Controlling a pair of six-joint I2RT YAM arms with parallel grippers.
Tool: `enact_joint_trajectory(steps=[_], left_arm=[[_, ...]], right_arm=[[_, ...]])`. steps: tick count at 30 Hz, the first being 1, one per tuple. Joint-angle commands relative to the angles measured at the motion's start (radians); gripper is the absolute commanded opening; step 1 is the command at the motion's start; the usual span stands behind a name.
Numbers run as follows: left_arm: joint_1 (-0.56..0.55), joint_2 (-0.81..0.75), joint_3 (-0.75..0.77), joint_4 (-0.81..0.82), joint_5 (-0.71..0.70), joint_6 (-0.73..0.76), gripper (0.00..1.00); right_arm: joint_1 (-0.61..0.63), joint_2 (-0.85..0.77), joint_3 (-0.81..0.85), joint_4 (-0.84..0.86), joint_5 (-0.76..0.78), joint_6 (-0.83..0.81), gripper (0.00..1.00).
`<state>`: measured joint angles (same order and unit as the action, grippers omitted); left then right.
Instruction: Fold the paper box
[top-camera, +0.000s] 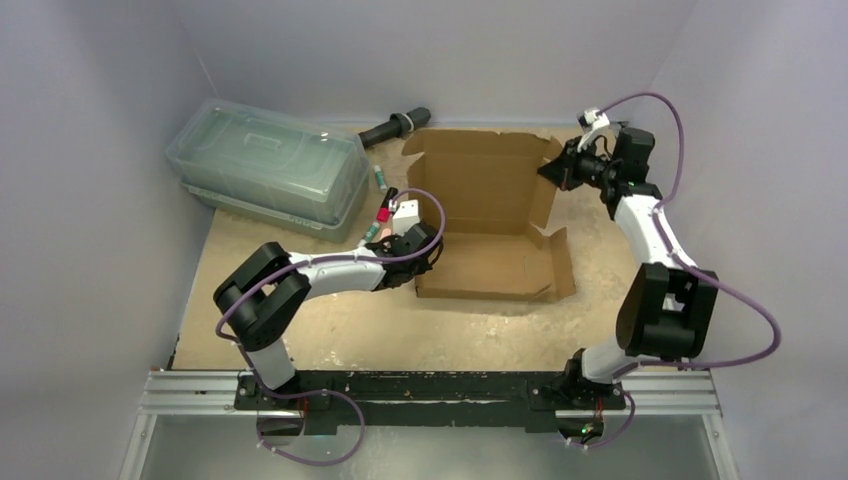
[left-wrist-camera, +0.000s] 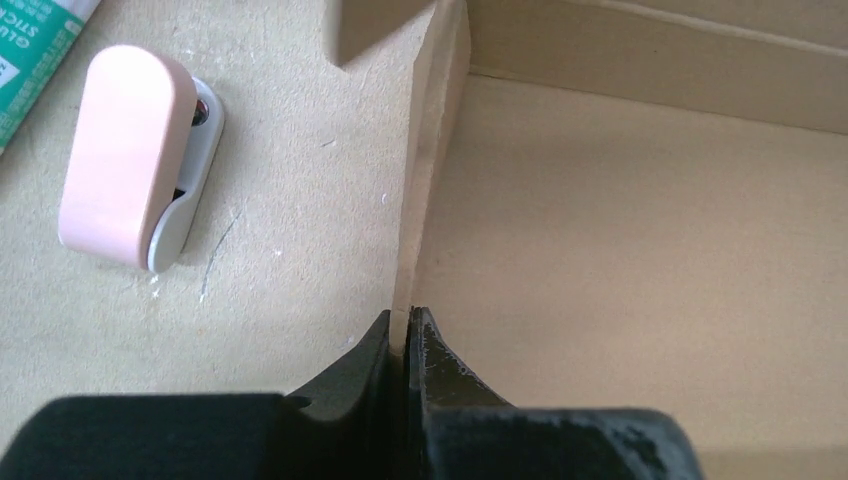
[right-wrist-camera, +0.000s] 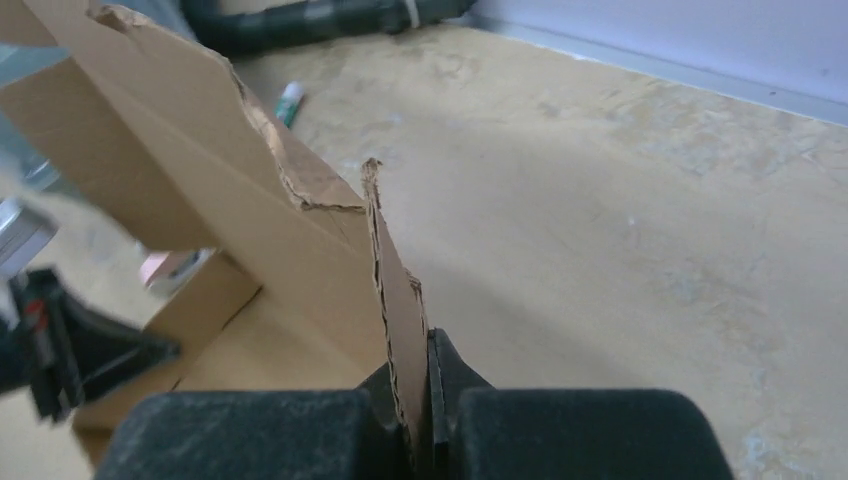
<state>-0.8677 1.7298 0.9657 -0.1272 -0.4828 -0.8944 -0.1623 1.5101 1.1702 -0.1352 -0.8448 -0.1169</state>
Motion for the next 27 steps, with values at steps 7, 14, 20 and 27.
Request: enact_joint_trajectory(steps=[7, 14, 20, 27], left_arm=[[-0.007, 0.062, 0.025, -0.065, 0.025, 0.007, 0.00], [-0.007, 0.066, -0.002, -0.047, 0.008, -0.082, 0.00], [-0.007, 0.070, -0.022, -0.026, -0.015, -0.146, 0.00], [-0.007, 0.058, -0.025, -0.027, -0.030, -0.161, 0.00]], right_arm=[[0.076, 0.140, 0.182, -0.046, 0.232, 0.071, 0.50], [-0.082, -0.110, 0.138, -0.299, 0.197, -0.142, 0.89], [-0.200, -0.113, -0.027, -0.461, 0.207, -0.307, 0.89], [-0.203, 0.065, -0.073, -0.438, 0.303, -0.353, 0.89]])
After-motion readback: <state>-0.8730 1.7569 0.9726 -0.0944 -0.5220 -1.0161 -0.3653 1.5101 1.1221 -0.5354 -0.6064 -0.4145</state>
